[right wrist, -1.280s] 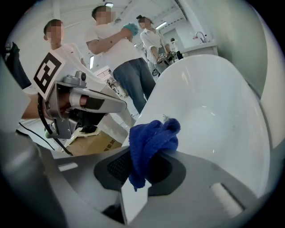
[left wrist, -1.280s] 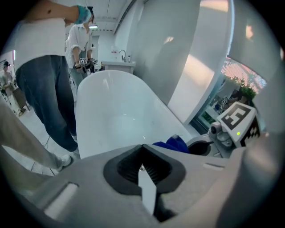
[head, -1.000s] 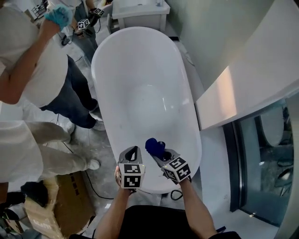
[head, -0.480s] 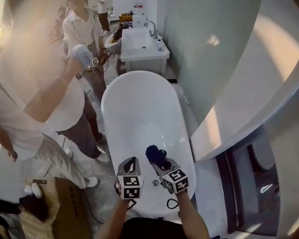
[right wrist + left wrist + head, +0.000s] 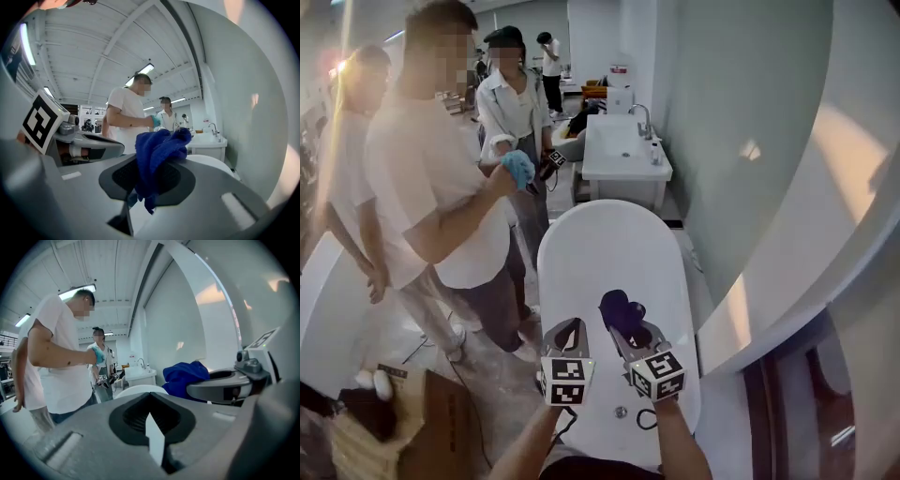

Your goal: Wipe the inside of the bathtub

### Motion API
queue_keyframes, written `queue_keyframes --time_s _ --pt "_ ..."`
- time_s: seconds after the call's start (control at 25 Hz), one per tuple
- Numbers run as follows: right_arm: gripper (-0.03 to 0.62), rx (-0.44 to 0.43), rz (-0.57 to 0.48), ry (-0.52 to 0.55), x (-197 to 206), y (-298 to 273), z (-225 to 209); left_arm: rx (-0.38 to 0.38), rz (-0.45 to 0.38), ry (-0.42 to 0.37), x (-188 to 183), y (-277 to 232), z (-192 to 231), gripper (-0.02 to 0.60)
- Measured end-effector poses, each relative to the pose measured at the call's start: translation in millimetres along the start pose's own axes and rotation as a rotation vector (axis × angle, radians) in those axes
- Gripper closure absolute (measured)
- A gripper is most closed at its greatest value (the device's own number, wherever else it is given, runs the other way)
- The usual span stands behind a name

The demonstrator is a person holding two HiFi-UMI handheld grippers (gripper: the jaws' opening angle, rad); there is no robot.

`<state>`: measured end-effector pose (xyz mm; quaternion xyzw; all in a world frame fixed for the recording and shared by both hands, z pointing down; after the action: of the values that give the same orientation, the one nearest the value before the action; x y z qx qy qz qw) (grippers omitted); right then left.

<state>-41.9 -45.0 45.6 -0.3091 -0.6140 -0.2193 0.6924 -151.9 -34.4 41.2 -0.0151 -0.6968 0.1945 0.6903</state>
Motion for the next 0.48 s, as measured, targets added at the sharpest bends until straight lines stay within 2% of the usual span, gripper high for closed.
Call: queue_keyframes --time_s 0.28,0.36,0.48 --pt "0.508 0.010 -0.143 0.082 -81 4 6 -0.024 -0.182 0.044 -73 25 5 0.577" --pt "0.508 0.018 -0.171 0.101 -93 6 1 -0.037 -0.232 0.044 -87 26 3 0.577" --pt "0.507 0.032 -0.187 0.120 -99 8 -10 -0.043 -0.256 0.040 -94 18 -5 0.577"
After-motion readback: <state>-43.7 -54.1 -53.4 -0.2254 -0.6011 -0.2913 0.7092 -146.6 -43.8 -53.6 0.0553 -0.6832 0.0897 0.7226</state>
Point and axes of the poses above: the fingertips, and each gripper's own axes: y backward along the fingers, z to its left, x out of its underside, the point moved 4 cm from there along y, backward along the fingers, and after that the axes turned 7 degrees about y, right-handed, at the moved point
